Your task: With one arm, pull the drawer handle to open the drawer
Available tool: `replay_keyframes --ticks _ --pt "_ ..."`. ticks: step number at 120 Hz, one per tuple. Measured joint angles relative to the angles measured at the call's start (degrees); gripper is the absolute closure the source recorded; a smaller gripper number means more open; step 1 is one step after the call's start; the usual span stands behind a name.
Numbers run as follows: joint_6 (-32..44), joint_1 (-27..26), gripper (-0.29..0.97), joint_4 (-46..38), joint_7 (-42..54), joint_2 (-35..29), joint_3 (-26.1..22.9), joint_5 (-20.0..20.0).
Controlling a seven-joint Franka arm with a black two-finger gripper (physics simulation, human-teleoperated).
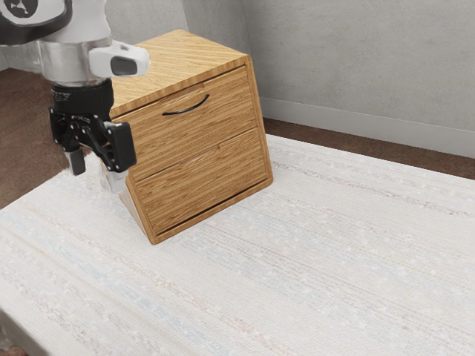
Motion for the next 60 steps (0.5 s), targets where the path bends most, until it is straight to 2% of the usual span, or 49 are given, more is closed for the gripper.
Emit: replay_keyframes --ticks 16,19,27,33,51,60 --pt "9.82 -1.90 0.00 -0.15 0.37 3.53 -0.51 -0.88" --pt "11.06 0.84 0.00 -0.15 0.44 3.93 -3.70 -1.04" --pt "13.74 12.39 0.00 0.61 0.86 4.63 -16.70 -1.05" --pt "15.09 16.22 0.00 2.41 1.41 5.41 -21.64 -0.29" --pt "20.11 17.09 0.00 3.38 4.83 6.47 -24.21 7.00" --pt "25.16 16.54 0.00 3.40 8.16 8.03 -24.42 13.66"
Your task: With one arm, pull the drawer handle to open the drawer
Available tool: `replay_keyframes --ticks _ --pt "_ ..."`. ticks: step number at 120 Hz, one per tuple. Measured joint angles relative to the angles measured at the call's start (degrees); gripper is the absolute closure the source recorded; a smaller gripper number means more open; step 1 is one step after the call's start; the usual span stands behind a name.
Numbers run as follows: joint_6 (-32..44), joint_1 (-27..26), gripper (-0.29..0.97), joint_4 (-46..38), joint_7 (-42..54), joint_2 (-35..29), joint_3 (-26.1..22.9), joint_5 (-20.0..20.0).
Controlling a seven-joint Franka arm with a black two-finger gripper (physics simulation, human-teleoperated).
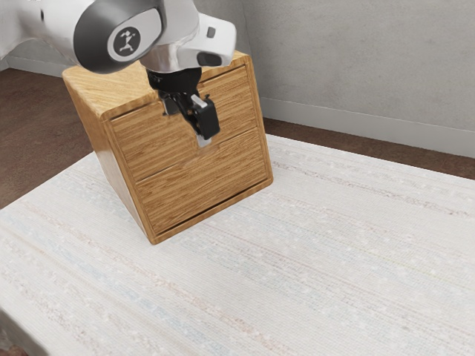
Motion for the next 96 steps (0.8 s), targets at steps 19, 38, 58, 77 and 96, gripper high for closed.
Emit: replay_keyframes --ticks 19,38,58,77,96 --pt "6.66 -4.25 0.00 0.43 4.92 2.97 2.73 8.13" --pt "8.49 -3.74 0.04 1.45 8.28 5.98 6.28 10.72" --pt "8.67 -3.86 0.26 5.70 10.87 10.25 7.00 11.48" --pt "8.73 -3.89 0.34 8.70 12.64 12.52 8.41 11.53" --pt "8.93 -3.73 0.38 11.33 14.06 14.69 9.39 11.48"
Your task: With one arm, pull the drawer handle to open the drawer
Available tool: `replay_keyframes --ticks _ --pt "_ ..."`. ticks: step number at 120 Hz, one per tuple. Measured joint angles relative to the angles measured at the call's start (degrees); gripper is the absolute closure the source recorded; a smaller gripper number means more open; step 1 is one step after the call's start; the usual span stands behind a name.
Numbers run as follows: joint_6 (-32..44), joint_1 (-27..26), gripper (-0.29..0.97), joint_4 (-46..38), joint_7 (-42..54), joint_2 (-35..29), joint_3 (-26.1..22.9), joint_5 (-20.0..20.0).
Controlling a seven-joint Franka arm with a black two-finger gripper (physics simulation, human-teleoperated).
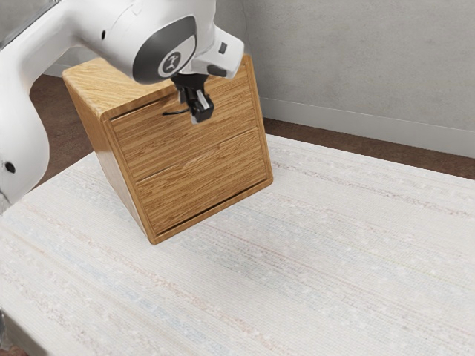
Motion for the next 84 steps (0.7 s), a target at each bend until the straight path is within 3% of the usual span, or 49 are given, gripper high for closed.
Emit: replay_keyframes --ticks 53,84 --pt "0.66 1.31 0.43 3.75 2.49 4.46 0.07 -0.55" --pt "1.98 1.33 0.44 5.37 3.22 5.81 2.19 -4.66"
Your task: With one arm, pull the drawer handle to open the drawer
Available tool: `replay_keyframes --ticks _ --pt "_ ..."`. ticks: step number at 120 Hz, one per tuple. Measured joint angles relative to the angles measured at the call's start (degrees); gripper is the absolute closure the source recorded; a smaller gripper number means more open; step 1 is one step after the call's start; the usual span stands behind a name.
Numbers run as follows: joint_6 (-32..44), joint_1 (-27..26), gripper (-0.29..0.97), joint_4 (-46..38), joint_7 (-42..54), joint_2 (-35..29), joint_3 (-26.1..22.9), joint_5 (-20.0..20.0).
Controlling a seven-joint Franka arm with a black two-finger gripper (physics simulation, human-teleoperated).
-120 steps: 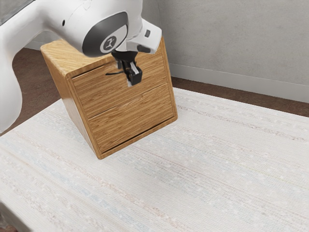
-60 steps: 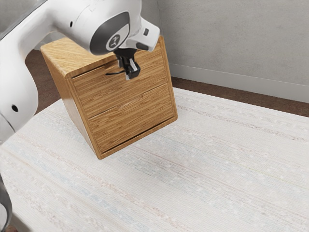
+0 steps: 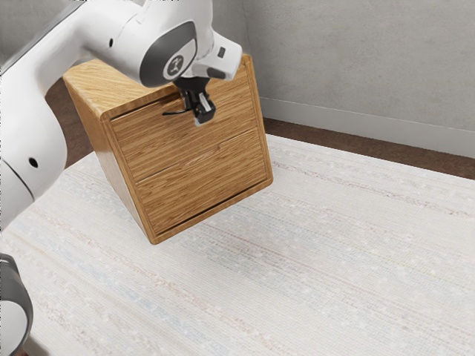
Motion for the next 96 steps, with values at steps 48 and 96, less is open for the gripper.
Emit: replay_keyframes --ticks 48,96 --pt "0.44 -4.63 0.68 -0.85 0.67 -0.42 4.44 -0.43" --pt "0.63 -7.31 0.79 -4.72 0.83 -3.23 5.08 0.39"
